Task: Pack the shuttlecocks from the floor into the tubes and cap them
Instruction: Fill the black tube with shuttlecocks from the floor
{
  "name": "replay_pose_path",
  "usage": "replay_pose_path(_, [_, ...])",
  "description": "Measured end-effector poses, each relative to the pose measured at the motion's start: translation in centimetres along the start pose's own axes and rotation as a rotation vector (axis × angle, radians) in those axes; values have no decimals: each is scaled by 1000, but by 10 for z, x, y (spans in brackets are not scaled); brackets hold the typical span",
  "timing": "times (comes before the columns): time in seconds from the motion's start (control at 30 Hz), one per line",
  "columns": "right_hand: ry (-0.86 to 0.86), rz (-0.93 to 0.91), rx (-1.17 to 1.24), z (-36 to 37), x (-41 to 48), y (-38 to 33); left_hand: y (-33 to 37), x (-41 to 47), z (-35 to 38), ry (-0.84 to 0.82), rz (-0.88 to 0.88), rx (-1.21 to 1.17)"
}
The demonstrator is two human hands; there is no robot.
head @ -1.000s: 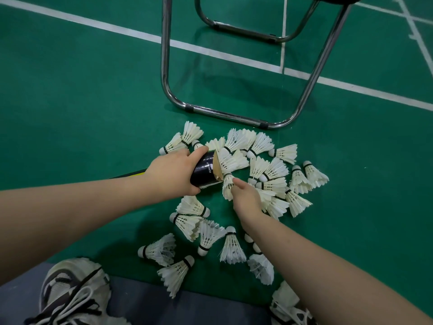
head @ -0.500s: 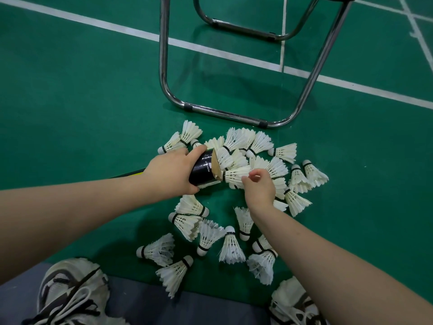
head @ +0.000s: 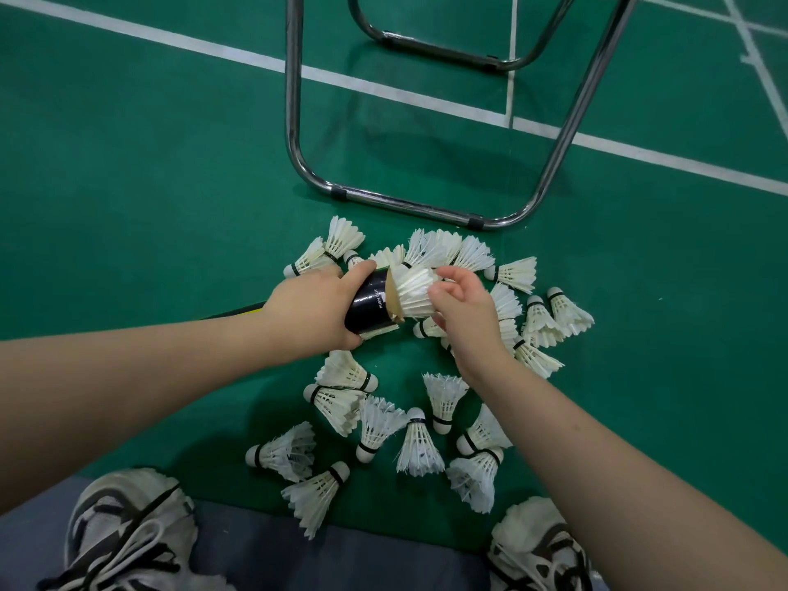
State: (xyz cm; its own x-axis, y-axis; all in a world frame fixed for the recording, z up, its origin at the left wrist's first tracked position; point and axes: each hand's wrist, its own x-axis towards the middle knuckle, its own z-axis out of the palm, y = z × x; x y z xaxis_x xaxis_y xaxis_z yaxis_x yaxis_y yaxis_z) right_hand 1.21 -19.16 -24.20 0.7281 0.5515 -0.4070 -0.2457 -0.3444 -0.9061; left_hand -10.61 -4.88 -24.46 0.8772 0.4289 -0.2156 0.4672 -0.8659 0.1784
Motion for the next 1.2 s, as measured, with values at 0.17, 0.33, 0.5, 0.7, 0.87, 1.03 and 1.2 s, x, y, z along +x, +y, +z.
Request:
replay_pose_path(0.17, [-354,85,-82,-4,3,-11,8,1,-2,-10,17,-30])
replay_pose_path(0.33, [-680,172,-155,-12,9,-12,27,3,-6,19,91,-8])
replay_pose_path(0.5, [-760,255,-159,-20,7,-6,44,4,6,-17,163,4])
replay_pose_path(0.7, [-154,168,177,-27,19,4,49,26,10,-27,67,-20])
replay_pose_path(0.87, [175,241,-142,-55,43,36,43,31,23,-89,1,15])
replay_pose_path(1.03, [163,151,-490,-59,44,65,39,36,35,-117,-14,4])
replay_pose_path(1.2, [60,64,-739,-46,48,77,39,42,39,-134,-24,-19])
